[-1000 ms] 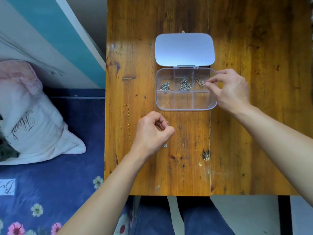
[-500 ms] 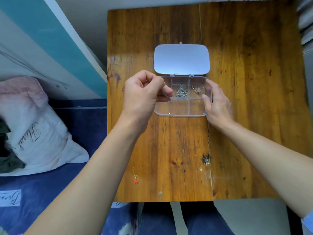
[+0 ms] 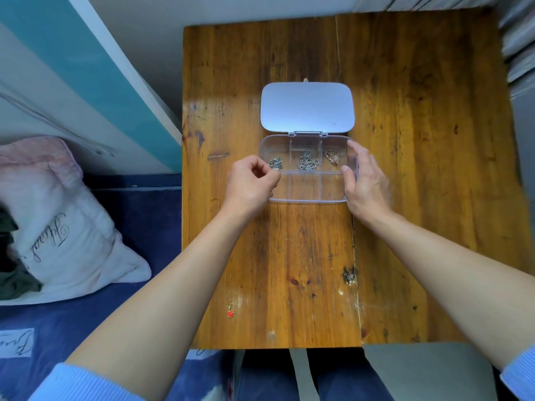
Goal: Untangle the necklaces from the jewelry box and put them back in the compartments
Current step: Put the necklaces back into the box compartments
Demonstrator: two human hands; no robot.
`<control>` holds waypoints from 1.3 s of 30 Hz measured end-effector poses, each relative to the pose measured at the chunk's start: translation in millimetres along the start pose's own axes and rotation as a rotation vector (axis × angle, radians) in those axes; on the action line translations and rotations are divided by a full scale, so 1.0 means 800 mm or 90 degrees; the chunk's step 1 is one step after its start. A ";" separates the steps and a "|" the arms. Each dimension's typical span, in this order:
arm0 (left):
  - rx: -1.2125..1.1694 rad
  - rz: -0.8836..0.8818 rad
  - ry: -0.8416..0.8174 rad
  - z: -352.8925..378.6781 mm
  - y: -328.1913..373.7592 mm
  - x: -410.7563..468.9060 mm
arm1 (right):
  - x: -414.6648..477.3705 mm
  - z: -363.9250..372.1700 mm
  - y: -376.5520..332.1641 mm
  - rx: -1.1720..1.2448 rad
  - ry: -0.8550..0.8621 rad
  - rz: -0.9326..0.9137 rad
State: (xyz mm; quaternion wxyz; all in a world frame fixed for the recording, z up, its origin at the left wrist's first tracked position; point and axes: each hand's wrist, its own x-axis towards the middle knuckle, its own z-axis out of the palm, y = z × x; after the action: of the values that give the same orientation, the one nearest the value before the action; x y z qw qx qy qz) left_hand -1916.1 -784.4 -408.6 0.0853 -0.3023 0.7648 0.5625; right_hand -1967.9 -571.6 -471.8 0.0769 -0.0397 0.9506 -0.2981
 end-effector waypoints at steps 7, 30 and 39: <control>0.031 0.049 0.048 -0.019 -0.015 -0.008 | 0.000 0.001 0.001 -0.017 0.009 -0.002; 0.332 -0.220 -0.076 -0.075 -0.128 -0.067 | -0.016 0.000 -0.007 -0.047 -0.019 0.002; 0.308 -0.142 0.039 -0.093 -0.095 -0.005 | -0.116 0.029 -0.014 0.129 0.113 0.159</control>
State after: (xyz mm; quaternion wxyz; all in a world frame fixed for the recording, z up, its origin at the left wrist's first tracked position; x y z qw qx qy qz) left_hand -1855.1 -864.6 -442.1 0.1933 -0.3728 0.8412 0.3407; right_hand -1872.0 -582.6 -472.4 0.0324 0.1135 0.9163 -0.3827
